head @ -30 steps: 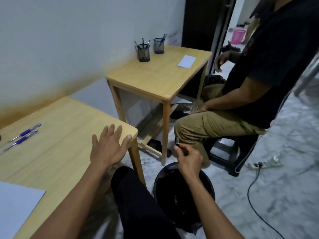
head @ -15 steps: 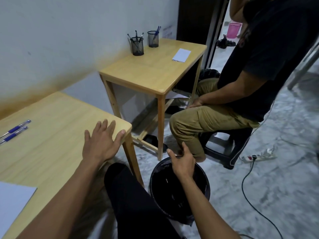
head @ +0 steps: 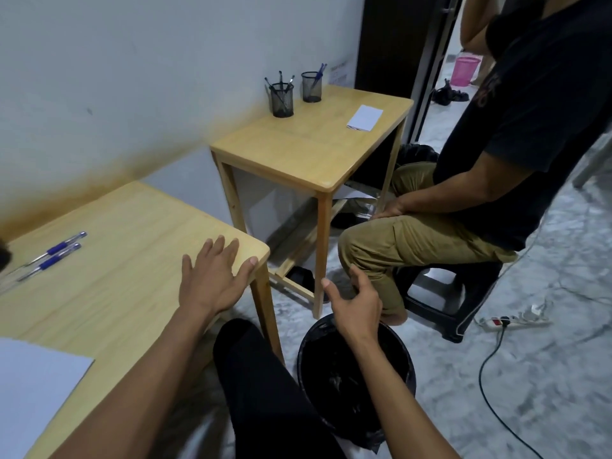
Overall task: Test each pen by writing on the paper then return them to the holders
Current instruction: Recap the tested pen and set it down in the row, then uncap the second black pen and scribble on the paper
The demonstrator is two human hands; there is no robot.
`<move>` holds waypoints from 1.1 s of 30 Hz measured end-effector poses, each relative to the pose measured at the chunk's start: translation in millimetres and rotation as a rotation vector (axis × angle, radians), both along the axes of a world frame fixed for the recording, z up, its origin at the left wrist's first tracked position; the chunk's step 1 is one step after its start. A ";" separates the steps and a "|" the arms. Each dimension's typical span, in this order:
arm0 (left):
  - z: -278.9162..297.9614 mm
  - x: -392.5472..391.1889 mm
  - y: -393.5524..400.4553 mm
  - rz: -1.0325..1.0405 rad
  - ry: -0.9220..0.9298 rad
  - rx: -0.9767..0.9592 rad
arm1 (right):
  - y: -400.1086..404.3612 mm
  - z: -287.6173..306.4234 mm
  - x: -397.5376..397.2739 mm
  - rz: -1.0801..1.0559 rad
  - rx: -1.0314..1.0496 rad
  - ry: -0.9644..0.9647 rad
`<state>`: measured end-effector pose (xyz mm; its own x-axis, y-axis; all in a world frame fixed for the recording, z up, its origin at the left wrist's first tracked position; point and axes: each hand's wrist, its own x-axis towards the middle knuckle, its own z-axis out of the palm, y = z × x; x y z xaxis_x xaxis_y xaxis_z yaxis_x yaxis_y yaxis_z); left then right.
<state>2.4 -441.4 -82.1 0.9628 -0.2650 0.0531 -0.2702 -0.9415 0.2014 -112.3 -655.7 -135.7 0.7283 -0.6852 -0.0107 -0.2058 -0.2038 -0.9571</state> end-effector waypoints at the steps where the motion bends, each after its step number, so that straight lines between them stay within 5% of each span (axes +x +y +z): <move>1: 3.2 0.1 0.5 0.004 0.020 -0.035 | 6.6 12.0 2.0 0.023 -0.009 -0.027; 8: 41.5 -18.4 36.4 0.079 -0.012 -0.433 | 72.2 89.5 25.8 0.260 0.019 -0.234; 19: 61.0 -111.7 209.7 0.407 -0.299 -0.510 | 264.0 135.4 58.7 0.945 -0.031 -0.372; 25: 40.6 -174.1 298.3 0.753 -0.415 -0.398 | 385.3 117.3 68.3 1.289 -0.304 -0.407; 33: 0.5 -198.0 367.6 0.984 -0.350 -0.231 | 503.0 83.5 93.7 1.403 -0.835 -0.348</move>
